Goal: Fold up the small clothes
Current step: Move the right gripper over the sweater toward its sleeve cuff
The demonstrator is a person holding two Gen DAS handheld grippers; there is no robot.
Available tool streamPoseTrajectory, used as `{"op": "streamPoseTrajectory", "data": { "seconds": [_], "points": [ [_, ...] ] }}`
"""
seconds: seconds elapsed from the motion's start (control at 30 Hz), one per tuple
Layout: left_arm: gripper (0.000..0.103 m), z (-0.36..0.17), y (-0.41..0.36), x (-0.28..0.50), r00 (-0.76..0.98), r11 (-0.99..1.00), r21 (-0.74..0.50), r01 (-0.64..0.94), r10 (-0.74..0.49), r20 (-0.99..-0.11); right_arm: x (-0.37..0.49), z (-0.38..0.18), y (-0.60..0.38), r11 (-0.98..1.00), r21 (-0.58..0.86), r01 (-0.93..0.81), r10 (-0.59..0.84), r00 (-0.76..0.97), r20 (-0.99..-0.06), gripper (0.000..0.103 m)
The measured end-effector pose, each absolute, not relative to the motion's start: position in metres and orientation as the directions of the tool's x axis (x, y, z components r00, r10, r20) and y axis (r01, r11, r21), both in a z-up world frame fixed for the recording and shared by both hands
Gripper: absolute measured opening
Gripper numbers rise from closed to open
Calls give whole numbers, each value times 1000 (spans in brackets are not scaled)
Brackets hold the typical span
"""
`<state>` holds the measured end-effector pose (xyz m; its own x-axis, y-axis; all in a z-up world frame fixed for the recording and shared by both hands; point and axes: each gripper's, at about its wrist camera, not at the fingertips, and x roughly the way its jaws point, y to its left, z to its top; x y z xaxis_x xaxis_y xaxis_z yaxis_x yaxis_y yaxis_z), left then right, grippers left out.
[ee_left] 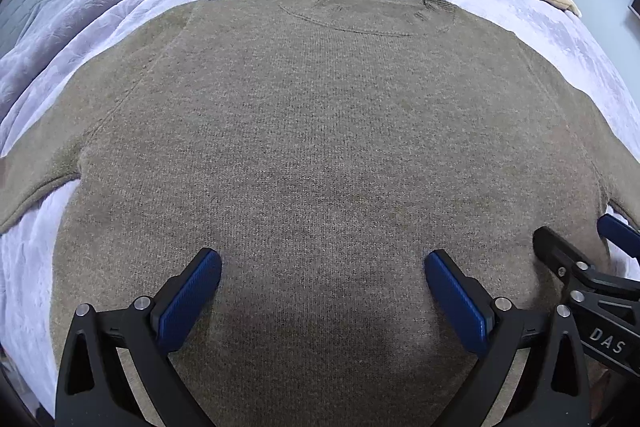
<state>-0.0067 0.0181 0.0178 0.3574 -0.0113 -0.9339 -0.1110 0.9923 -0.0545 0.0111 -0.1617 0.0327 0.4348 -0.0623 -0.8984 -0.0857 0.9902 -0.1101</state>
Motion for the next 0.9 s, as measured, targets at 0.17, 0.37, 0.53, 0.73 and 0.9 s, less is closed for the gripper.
{"op": "streamPoseTrajectory", "data": {
  "seconds": [0.17, 0.37, 0.53, 0.73, 0.9],
  "points": [
    [103, 37, 20, -9, 390, 987, -79, -139, -19, -921, -6, 65, -166, 987, -128, -99, -57, 531, -845, 100],
    [103, 63, 13, -17, 460, 989, -96, -114, -33, -888, -18, 94, -176, 989, -108, -103, -28, 582, -813, 100],
    [103, 75, -11, -9, 462, 994, -81, -76, -37, -886, -22, 108, -193, 991, -108, -74, -41, 612, -790, 100],
    [103, 85, -50, -2, 505, 997, -72, -8, -58, -861, -22, 114, -229, 995, -99, -27, -60, 621, -782, 100],
    [103, 88, -86, 8, 520, 997, -73, 28, -77, -851, -19, 111, -268, 997, -71, 34, -77, 622, -780, 100]
  ]
}}
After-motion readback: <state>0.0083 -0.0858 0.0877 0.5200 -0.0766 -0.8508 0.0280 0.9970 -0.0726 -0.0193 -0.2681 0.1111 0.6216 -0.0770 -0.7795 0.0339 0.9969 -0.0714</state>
